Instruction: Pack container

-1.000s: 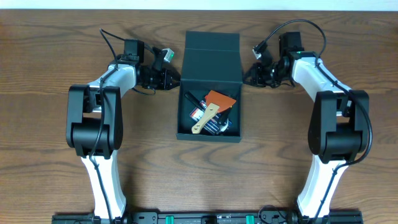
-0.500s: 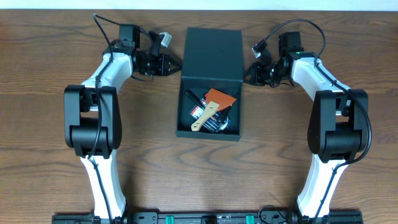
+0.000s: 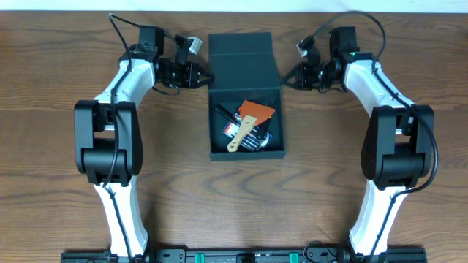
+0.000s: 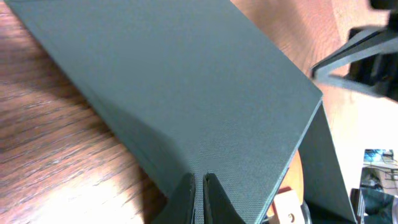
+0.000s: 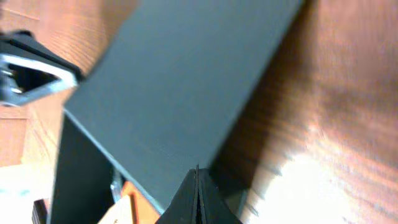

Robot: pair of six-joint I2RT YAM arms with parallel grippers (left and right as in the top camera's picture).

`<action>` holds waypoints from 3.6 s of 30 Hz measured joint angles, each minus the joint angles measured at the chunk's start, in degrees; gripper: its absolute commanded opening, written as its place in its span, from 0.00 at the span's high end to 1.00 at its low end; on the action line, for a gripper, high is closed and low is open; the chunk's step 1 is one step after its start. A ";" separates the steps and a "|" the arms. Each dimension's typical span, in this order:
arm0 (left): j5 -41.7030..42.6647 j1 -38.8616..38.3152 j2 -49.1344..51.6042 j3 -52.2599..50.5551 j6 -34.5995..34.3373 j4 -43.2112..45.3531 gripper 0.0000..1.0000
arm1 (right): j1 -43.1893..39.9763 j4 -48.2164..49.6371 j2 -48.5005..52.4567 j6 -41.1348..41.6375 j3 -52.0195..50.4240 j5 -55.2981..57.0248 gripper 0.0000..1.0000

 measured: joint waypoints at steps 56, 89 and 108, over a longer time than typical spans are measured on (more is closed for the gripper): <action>-5.53 0.31 6.10 0.00 5.95 -3.67 0.94 | 0.02 -1.86 7.87 -0.83 0.87 2.23 0.99; 3.50 1.05 6.32 9.05 2.45 -4.59 0.94 | 3.65 0.31 7.87 -0.85 8.02 0.66 0.99; 1.70 1.07 -1.62 9.05 3.17 -14.75 0.95 | 3.65 -12.07 7.87 -3.48 21.99 0.44 0.99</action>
